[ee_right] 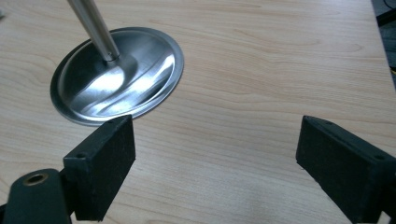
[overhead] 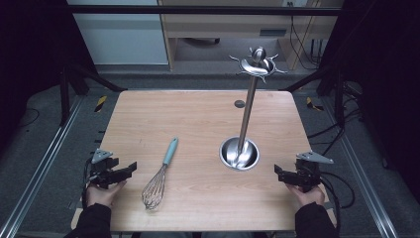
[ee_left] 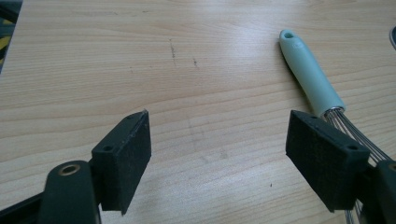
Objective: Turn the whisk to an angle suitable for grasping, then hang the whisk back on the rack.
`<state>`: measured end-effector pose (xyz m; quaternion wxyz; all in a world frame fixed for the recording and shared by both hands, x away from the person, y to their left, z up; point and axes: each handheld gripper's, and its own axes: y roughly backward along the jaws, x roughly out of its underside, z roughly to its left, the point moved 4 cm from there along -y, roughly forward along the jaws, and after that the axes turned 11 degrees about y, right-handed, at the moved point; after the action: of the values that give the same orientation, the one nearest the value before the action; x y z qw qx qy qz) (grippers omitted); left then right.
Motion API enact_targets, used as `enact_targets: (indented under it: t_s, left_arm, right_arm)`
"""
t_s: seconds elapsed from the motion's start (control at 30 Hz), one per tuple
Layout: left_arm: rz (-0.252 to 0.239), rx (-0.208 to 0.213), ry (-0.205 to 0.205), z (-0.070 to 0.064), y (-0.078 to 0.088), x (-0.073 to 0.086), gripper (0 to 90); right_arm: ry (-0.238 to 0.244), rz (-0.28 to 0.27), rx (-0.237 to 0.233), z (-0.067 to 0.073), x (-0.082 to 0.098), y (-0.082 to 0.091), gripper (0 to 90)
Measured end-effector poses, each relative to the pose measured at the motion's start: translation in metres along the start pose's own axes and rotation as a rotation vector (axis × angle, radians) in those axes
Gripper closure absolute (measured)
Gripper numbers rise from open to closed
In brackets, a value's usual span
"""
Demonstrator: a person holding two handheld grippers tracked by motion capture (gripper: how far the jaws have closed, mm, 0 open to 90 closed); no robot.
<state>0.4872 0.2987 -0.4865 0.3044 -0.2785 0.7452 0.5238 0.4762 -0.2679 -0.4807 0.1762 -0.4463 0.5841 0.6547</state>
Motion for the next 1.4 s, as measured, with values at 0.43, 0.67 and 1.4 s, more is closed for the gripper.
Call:
enact_targets:
  t_s: [0.43,0.67,1.4]
  left_arm:
    - [0.057,0.006,-0.041,-0.011,0.006,0.000,24.6]
    - [0.076,0.022,-0.066,-0.020,0.008,-0.004,24.7]
    - [0.063,0.070,-0.181,-0.068,0.024,-0.027,27.1]
  right_arm:
    - [0.062,0.053,0.027,0.009,0.000,-0.001,12.3]
    - [0.061,0.052,0.037,0.010,-0.001,0.000,11.3]
    - [0.073,0.053,0.040,0.011,-0.002,0.000,9.9]
